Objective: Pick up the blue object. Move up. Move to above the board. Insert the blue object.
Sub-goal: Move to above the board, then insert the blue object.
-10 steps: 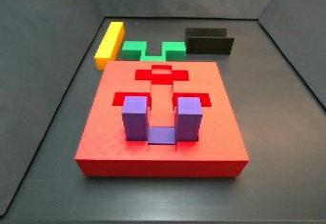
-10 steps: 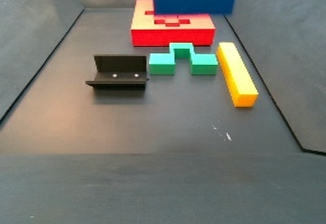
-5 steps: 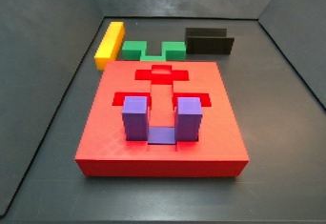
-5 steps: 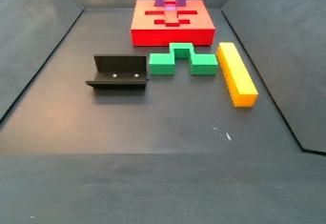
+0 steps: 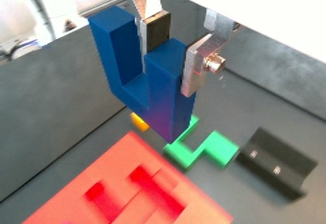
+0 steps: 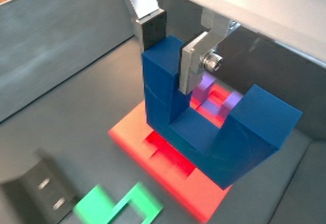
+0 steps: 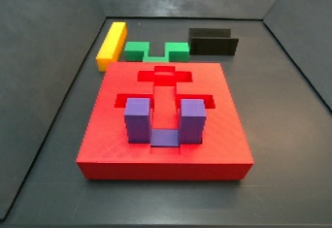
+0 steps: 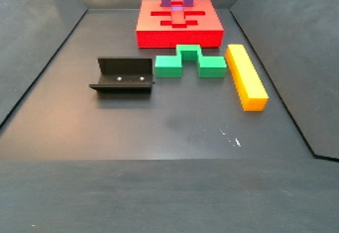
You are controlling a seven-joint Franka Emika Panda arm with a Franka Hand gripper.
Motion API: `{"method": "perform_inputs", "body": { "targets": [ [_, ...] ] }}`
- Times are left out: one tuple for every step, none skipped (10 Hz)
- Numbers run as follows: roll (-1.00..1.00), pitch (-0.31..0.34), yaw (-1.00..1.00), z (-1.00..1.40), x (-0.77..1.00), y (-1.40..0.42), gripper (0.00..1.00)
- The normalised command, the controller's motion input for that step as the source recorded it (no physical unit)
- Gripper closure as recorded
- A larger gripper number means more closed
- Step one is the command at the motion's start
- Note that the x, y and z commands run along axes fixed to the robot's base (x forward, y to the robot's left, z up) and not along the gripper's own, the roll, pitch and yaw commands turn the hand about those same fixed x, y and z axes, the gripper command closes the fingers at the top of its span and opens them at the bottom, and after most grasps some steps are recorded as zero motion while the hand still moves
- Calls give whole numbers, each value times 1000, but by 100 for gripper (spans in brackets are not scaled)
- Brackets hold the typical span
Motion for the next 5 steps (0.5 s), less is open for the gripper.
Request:
{"method": "perform_inputs", "body": {
  "targets": [
    [-1,52,7,134,-90,-932,100],
    [1,83,7,83,-30,-553,100],
    [-2,104,8,50,24,-280,100],
    [8,109,9,39,32,-188,100],
    [0,0,0,-49,-66,0,100]
  ]
}}
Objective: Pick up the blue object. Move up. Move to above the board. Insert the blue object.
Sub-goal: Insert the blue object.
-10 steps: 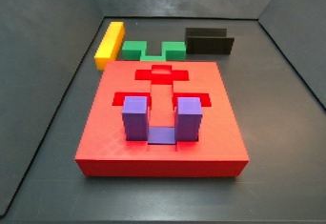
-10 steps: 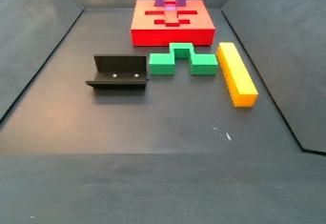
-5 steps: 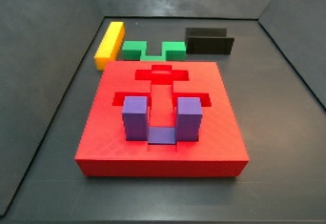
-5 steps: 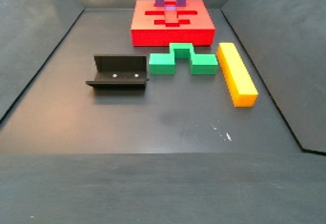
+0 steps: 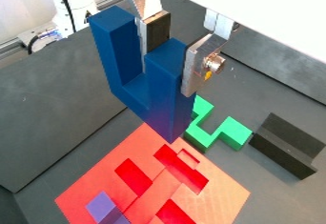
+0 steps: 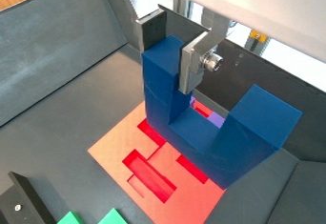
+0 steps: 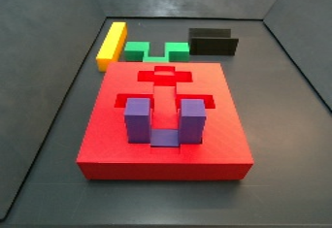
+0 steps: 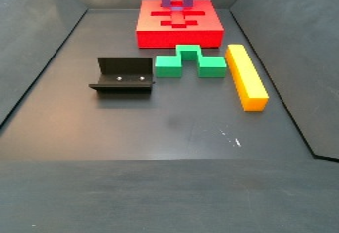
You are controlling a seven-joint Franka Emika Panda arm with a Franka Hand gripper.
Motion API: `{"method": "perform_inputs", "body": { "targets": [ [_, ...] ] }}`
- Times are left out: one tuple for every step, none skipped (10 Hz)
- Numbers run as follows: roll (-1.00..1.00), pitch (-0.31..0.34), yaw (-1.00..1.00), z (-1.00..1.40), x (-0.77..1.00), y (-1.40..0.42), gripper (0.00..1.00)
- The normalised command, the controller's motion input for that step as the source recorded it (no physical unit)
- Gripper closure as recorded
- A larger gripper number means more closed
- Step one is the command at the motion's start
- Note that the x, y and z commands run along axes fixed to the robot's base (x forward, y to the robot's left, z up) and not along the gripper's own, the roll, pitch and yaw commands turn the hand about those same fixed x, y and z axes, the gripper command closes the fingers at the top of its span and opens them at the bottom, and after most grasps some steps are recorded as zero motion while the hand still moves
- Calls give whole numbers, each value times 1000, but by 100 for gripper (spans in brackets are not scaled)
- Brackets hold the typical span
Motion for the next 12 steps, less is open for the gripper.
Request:
{"method": "perform_inputs", "body": {
  "targets": [
    [0,0,0,-54,-97,0,100],
    [0,0,0,-74,-146,0,100],
    [0,0,0,-77,-180,0,100],
    [0,0,0,-71,-149,0,100],
    [0,0,0,-63,-134,0,100],
    [0,0,0,-40,-117,0,100],
    [0,0,0,-60,-149,0,100],
    [0,0,0,-74,-163,0,100],
    [0,0,0,-74,-160,0,100],
    [0,0,0,-20,-109,0,100],
    [0,1,0,-14,3,103,100],
    [-7,-20,0,-334,583,291,100]
  ]
}}
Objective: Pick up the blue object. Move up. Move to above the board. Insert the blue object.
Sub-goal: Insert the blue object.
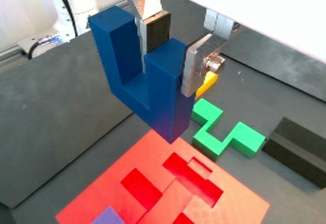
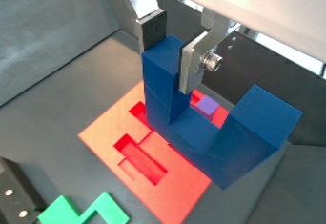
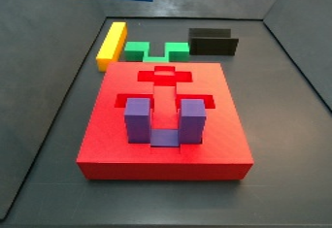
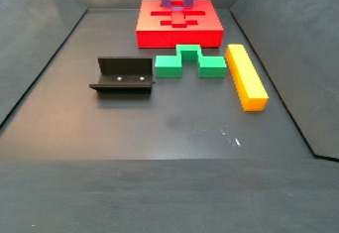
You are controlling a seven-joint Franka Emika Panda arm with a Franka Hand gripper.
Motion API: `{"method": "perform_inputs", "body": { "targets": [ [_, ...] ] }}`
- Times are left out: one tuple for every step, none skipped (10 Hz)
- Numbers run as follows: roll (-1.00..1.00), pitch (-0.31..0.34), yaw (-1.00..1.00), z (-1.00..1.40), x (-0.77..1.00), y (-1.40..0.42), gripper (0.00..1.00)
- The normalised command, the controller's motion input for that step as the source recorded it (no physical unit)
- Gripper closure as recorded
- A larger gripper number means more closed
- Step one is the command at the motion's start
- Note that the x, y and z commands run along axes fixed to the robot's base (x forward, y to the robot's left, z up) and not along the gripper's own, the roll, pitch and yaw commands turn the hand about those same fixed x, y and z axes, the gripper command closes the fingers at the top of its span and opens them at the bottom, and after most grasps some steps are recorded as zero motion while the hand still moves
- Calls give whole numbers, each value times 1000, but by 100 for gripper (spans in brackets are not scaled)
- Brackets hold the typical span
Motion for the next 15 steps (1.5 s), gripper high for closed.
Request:
{"method": "perform_inputs", "body": {
  "targets": [
    [-19,0,11,-351,769,403,100],
    [-9,0,26,-340,726,354,100],
    [-44,-26,0,-380,717,291,100],
    [-54,-89,0,-449,634,226,100],
    [-16,-114,0,-543,563,166,100],
    [0,-133,31,-594,500,126,100],
    [0,-124,34,-577,514,71,100],
    [0,-110,69,-509,394,14,100],
    [0,-113,29,-489,237,0,100],
    [97,-4,26,-449,20,0,100],
    [236,27,34,-420,131,0,100],
    [264,26,91,-483,166,0,100],
    [184,0,234,-463,431,-46,100],
    [119,0,323,-483,314,-80,100],
    [107,0,314,-323,134,-203,100]
  ]
}}
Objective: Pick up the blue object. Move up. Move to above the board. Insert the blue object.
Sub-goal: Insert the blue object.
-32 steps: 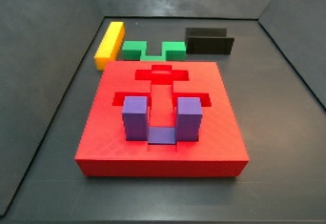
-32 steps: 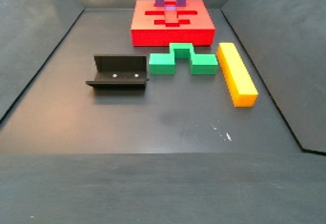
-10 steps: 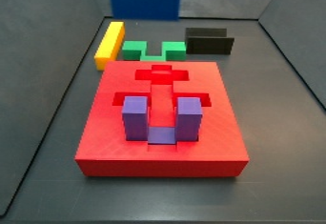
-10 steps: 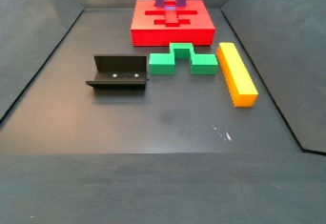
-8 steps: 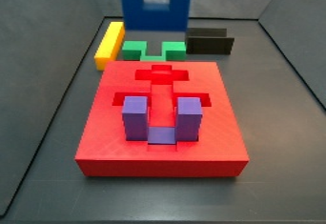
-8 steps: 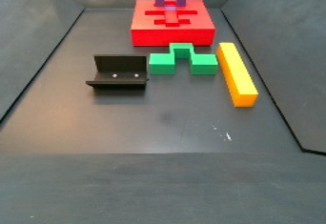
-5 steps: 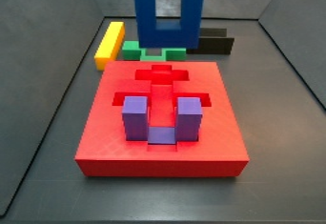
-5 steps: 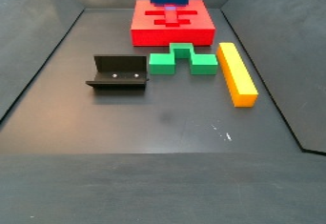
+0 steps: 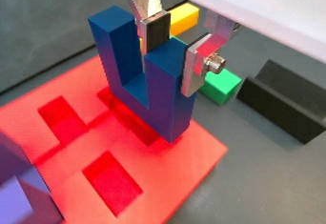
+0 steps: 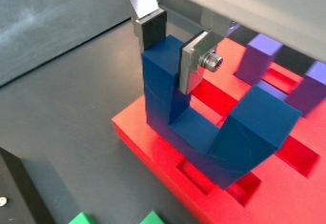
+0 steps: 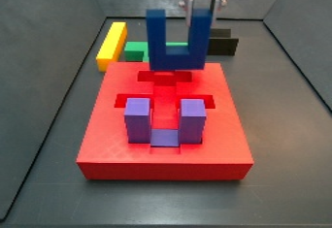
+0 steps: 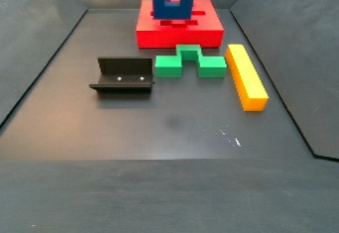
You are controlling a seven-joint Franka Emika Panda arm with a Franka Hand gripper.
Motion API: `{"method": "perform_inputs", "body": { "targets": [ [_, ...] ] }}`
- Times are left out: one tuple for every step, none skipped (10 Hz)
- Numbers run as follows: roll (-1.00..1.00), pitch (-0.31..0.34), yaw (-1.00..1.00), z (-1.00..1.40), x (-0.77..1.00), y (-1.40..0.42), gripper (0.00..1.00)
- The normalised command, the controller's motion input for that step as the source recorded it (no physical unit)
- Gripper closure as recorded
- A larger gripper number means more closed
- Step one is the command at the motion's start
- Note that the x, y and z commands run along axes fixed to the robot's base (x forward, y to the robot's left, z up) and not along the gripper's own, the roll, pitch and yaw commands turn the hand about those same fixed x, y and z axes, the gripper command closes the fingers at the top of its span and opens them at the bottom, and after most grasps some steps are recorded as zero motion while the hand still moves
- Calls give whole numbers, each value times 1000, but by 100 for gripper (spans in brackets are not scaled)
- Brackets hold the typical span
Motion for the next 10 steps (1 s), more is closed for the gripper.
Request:
{"method": "perform_inputs", "body": {
  "targets": [
    [33,0,114,-26,0,-269,100],
    [0,0,34,0,0,-120,100],
    [0,0,0,0,0,-66,100],
    [0,0,0,0,-71,0,100],
    [23,10,0,0,-114,0,100],
    [63,50,-23,0,-169,0,100],
    [19,6,-11,0,-200,0,100],
    [0,0,-9,0,-231,0,100],
    [1,0,-26,0,-243,0,100],
    [17,0,-43,0,-229,0,100]
  ]
}}
